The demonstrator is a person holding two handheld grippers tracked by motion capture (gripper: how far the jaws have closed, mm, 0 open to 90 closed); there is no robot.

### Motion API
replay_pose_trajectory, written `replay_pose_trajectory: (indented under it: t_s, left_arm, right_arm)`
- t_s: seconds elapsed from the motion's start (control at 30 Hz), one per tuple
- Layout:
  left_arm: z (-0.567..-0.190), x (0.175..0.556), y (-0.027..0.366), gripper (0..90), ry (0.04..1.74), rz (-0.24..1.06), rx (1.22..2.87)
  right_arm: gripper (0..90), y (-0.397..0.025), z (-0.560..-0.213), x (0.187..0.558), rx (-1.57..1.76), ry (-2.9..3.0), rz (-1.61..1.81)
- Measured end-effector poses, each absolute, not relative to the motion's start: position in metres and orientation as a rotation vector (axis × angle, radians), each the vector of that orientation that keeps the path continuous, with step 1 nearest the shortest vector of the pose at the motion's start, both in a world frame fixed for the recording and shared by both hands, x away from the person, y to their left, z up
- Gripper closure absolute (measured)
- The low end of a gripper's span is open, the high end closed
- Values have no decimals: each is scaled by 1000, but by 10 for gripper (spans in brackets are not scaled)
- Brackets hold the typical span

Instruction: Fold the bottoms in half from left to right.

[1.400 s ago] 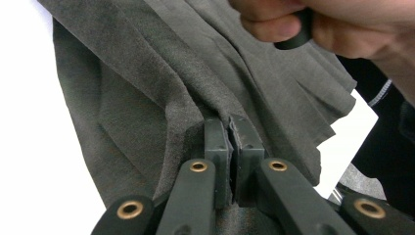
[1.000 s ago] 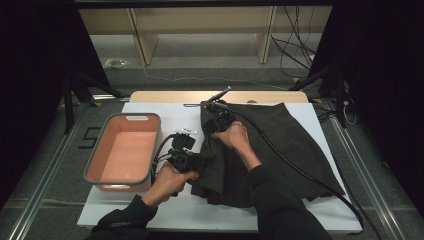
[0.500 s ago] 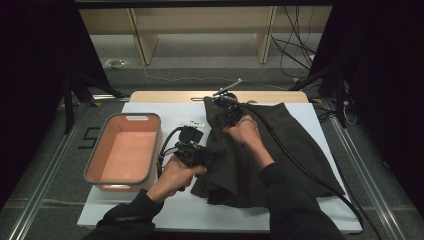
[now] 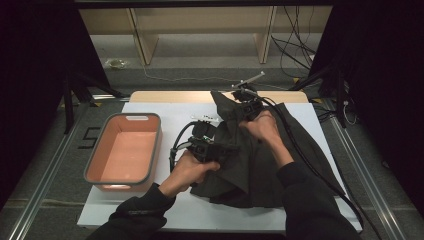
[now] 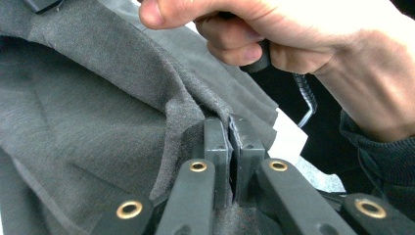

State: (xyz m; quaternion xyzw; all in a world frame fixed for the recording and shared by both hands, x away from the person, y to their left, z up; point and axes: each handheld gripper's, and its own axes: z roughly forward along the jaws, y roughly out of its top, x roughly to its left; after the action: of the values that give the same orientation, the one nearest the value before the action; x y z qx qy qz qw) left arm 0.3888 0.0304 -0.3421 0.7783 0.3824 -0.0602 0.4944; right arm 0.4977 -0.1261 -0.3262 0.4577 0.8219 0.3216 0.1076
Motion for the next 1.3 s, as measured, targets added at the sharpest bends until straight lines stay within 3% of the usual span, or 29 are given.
replay_pose_trajectory:
  t_s: [1.3]
  left_arm:
    - [-337,397,-97,857,811,-262,1942]
  right_arm:
    - [887,-274,-316,475,1544,2186,902]
